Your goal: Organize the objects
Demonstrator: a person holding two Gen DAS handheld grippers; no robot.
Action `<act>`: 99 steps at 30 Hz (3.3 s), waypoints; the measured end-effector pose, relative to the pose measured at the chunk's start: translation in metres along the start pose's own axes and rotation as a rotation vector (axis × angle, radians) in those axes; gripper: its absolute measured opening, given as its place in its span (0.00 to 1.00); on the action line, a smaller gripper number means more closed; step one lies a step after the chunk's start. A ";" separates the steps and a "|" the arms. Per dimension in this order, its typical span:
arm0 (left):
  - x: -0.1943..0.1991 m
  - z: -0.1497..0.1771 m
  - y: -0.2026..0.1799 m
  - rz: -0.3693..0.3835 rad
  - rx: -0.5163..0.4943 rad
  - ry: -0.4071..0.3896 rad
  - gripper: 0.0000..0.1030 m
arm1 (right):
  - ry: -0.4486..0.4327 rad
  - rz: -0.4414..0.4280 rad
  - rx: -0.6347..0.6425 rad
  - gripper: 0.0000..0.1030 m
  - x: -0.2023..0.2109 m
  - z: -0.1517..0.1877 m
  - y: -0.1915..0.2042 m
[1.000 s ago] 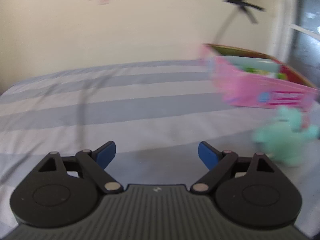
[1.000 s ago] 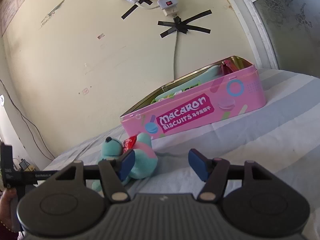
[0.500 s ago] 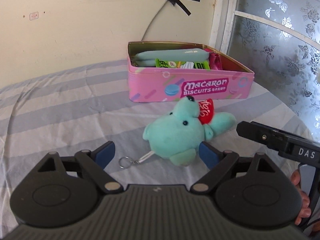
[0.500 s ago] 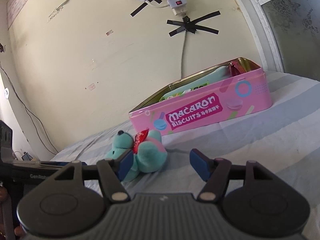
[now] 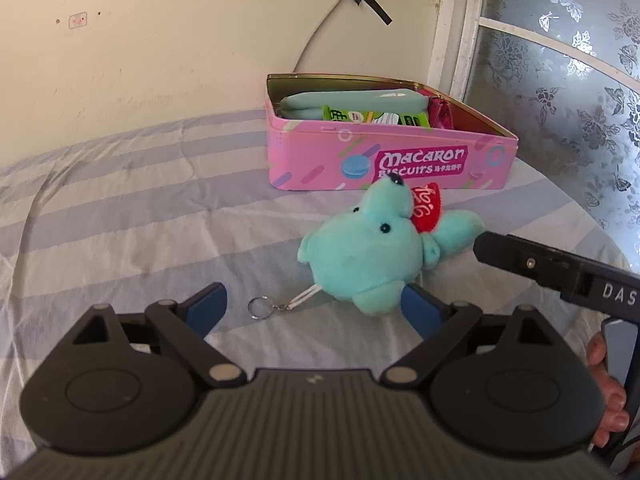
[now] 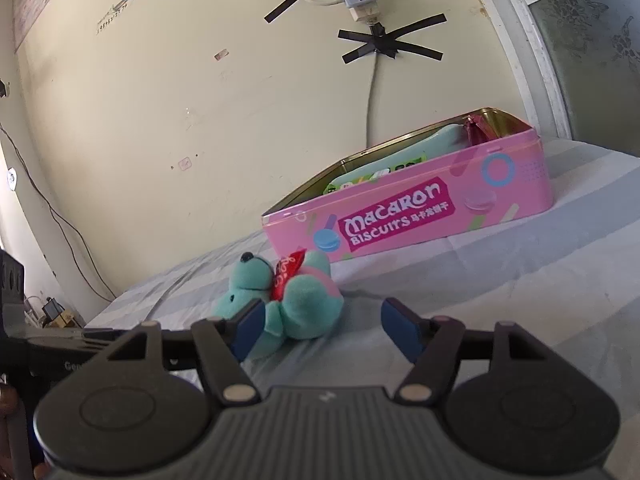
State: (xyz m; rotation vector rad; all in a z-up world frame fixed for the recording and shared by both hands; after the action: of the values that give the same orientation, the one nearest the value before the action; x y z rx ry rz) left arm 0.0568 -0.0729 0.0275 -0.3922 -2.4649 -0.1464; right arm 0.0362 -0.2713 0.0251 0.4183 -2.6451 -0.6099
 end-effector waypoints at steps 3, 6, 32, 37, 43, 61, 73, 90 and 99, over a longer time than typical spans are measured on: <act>-0.001 0.001 0.002 0.003 -0.001 0.000 0.93 | 0.004 -0.005 -0.016 0.66 -0.002 -0.001 0.001; -0.001 0.002 0.003 0.006 -0.005 -0.002 0.93 | 0.018 -0.009 -0.046 0.66 -0.006 -0.001 -0.002; -0.016 -0.001 0.002 0.047 -0.015 0.004 0.93 | 0.058 -0.013 -0.108 0.66 -0.032 -0.014 -0.012; -0.021 -0.002 0.003 0.050 -0.016 0.008 0.93 | 0.072 -0.014 -0.108 0.66 -0.038 -0.015 -0.009; -0.024 -0.004 0.005 0.060 -0.028 0.002 0.93 | 0.080 -0.018 -0.104 0.66 -0.043 -0.016 -0.005; -0.035 -0.007 0.008 0.183 -0.064 -0.024 0.64 | 0.126 -0.061 -0.111 0.43 -0.059 -0.017 0.001; -0.016 -0.093 -0.006 0.152 -0.160 -0.259 0.61 | -0.092 -0.094 0.054 0.36 -0.048 -0.091 0.025; -0.180 -0.168 -0.108 0.117 -0.165 -0.022 0.67 | -0.034 0.245 -0.098 0.40 -0.126 -0.147 -0.110; -0.155 -0.171 -0.091 0.045 -0.119 -0.030 0.80 | -0.166 0.257 -0.120 0.65 -0.107 -0.140 -0.098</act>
State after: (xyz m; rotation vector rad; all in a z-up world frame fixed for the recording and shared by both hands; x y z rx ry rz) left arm 0.2436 -0.2313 0.0691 -0.5033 -2.4820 -0.2710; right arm 0.2104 -0.3652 0.0624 -0.0088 -2.7372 -0.7415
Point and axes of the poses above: each gripper's, at about its wrist camera, not at the fingertips, and x roughly against the way its jaws point, y to its left, z to its underside, the point moved 1 cm from there along -x, roughly the way its jaws point, and after that the axes turned 7 degrees about -z, right-handed, at the moved point
